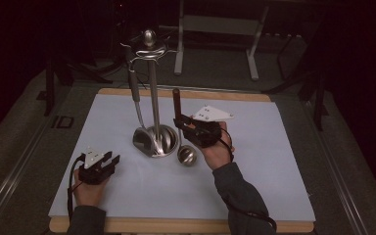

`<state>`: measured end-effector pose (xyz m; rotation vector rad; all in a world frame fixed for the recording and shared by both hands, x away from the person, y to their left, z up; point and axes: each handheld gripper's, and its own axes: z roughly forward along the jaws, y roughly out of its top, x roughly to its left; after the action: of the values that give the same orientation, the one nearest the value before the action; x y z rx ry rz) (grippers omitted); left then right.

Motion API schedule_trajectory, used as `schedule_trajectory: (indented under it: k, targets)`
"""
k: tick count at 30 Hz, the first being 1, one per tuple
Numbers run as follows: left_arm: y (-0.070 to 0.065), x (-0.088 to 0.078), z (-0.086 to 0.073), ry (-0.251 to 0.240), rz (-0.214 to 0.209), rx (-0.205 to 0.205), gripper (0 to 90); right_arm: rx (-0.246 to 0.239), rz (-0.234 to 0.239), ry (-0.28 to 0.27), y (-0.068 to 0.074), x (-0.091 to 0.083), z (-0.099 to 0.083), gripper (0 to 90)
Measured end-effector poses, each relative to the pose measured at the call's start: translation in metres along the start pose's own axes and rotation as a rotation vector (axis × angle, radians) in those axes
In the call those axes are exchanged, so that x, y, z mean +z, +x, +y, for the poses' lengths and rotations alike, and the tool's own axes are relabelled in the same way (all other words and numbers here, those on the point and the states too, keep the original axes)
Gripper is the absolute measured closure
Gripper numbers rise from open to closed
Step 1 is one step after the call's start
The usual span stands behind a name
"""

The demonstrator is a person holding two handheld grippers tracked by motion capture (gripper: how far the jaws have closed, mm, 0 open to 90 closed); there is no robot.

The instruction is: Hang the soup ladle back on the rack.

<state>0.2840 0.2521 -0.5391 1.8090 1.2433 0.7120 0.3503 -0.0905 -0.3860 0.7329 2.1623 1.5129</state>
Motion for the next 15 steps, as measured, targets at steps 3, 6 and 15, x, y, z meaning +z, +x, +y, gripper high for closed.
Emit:
schedule_trajectory:
  k: [3, 6, 15]
  targets:
    - [0.000, 0.000, 0.000, 0.000, 0.000, 0.000, 63.1, -0.002, -0.001, -0.008, 0.001, 0.000, 0.004, 74.0]
    - [0.000, 0.000, 0.000, 0.000, 0.000, 0.000, 63.1, -0.004, -0.004, -0.010, 0.002, -0.001, 0.006, 74.0]
    - [0.000, 0.000, 0.000, 0.001, 0.001, 0.001, 63.1, -0.013, -0.008, -0.025, 0.005, -0.003, 0.019, 74.0]
